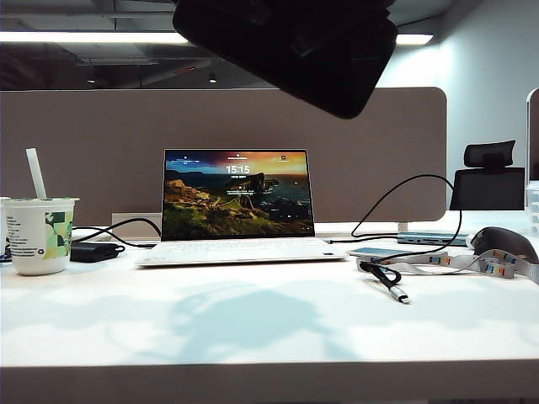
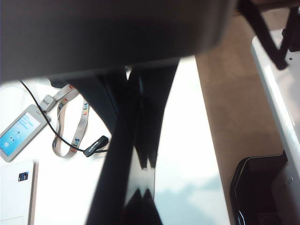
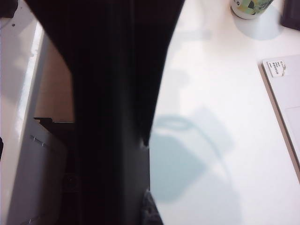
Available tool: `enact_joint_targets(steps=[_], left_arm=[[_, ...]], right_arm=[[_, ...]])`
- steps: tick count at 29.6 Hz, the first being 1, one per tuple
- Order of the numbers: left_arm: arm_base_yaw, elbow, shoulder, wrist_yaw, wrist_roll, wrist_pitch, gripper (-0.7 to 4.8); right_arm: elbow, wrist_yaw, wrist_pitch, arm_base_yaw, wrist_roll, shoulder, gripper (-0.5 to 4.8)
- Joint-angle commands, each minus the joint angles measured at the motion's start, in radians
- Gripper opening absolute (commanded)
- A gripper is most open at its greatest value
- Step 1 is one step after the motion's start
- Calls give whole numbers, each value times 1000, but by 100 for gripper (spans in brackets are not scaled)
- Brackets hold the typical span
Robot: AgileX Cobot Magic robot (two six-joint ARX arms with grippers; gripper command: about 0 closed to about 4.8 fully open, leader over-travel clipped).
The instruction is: Pick up the black phone, pick up the charger plug, insert the charger plug into the phone's charging port, and finally place the connected phone back on the desk.
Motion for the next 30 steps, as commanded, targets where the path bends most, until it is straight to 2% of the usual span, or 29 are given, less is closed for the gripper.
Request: enact_joint_targets(steps=[1, 4, 6, 10, 13, 19, 26, 30], left_arm=[[-4, 8, -10, 26, 18, 34, 19], [-4, 8, -10, 18, -43, 56, 129], [-2, 8, -10, 19, -88, 83, 145], [0, 8, -13, 19, -118, 138, 170], [0, 8, -16, 21, -122, 187, 252], [16, 8, -34, 23, -168, 300, 252], [61, 8, -53, 163, -359, 519, 252], [61, 8, -53, 176, -431, 632, 252]], right_arm=[[3, -7, 6, -2, 33, -5, -1], [7, -6, -6, -3, 32, -9, -1], [8, -7, -8, -4, 32, -17, -1], [8, -7, -7, -6, 32, -39, -1], [8, -7, -7, -16, 32, -58, -1], [8, -7, -7, -61, 35, -120, -1], [9, -10, 25, -122, 36, -182, -1], [29, -20, 31, -151, 36, -205, -1]])
